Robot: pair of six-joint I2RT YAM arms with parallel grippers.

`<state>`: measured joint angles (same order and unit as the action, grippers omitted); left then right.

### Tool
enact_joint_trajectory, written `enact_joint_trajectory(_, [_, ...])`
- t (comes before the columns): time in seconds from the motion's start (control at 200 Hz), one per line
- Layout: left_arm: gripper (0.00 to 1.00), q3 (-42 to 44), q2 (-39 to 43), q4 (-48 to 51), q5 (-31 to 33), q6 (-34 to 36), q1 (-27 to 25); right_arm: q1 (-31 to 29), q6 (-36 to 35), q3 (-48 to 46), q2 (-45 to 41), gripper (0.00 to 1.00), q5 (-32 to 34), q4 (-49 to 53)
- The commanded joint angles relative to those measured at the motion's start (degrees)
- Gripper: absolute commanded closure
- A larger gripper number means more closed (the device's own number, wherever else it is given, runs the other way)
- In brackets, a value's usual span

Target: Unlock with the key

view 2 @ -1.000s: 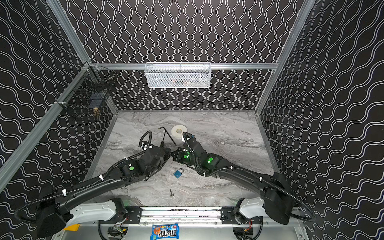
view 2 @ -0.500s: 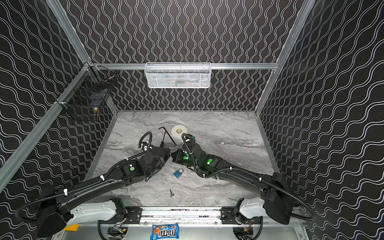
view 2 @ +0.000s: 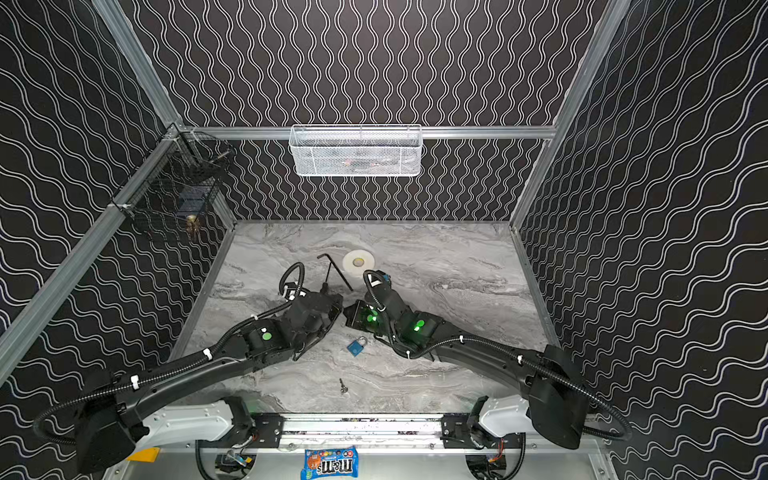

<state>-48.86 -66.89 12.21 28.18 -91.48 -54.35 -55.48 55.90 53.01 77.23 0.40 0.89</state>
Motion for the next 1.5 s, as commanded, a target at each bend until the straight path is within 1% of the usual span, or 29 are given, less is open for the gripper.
enact_joint_trajectory(0.0, [1.0,-0.58,-0.17,-1.07,0.7,-0.72,0.14,-0.06,-0.27,0.24,-0.42,1.0,0.86,-2.15])
enact_joint_trajectory(0.355, [1.0,-0.96,-0.44,-1.57,0.01,-0.63,0.14,-0.06,-0.18,0.51,-0.51,1.0,1.85,-2.44])
enact_joint_trajectory(0.495, [1.0,-0.31,-0.27,-2.55,-1.48,-1.33,0.16,-0.06,0.53,0.63,0.36,1.0,2.72,-1.94])
enact_joint_trajectory(0.565, [1.0,0.04,0.19,-2.99,-1.78,-1.58,0.12,-0.13,0.54,0.25,-0.06,1.0,4.19,-2.24])
enact_joint_trajectory(0.706, [1.0,-0.53,0.79,-2.37,-2.16,-1.33,0.12,-0.07,0.09,1.65,0.65,1.0,6.74,0.33])
enact_joint_trajectory(0.816, [1.0,-1.05,1.0,-2.27,-2.84,-1.36,0.12,-0.15,-0.09,1.57,0.64,1.0,7.19,-0.9])
enact_joint_trajectory(0.966, [1.0,-1.56,0.5,-2.94,-3.48,-1.45,0.16,-1.05,-1.16,2.72,0.86,1.0,9.73,-1.11])
enact_joint_trajectory(1.101, [1.0,-1.62,-0.45,-4.47,-4.29,-1.79,0.12,-1.79,-2.55,2.8,1.11,1.0,7.67,-5.46])
enact_joint_trajectory(1.231, [1.0,-2.17,-1.03,-5.84,-5.8,-2.03,0.12,-1.82,-2.89,3.69,2.04,1.0,5.71,-6.78])
enact_joint_trajectory(1.286, [1.0,-2.53,-1.11,-5.84,-6.21,-1.69,0.12,-1.83,-3.23,3.71,2.5,1.0,5.84,-6.32])
enact_joint_trajectory(1.331, [1.0,-2.72,-1.17,-5.67,-6.55,-1.78,0.12,-1.96,-3.83,5.84,2.82,1.0,6.09,-5.95])
enact_joint_trajectory(1.436, [1.0,-2.03,-1.55,-8.13,-7.96,-2.49,0.12,-2.19,-4.96,5.44,3.0,1.0,5.86,-8.77])
enact_joint_trajectory(1.496, [1.0,-2.41,-2.14,-7.86,-9.27,-3.07,0.12,-2.3,-5.57,5.9,3.46,1.0,6.43,-9.08])
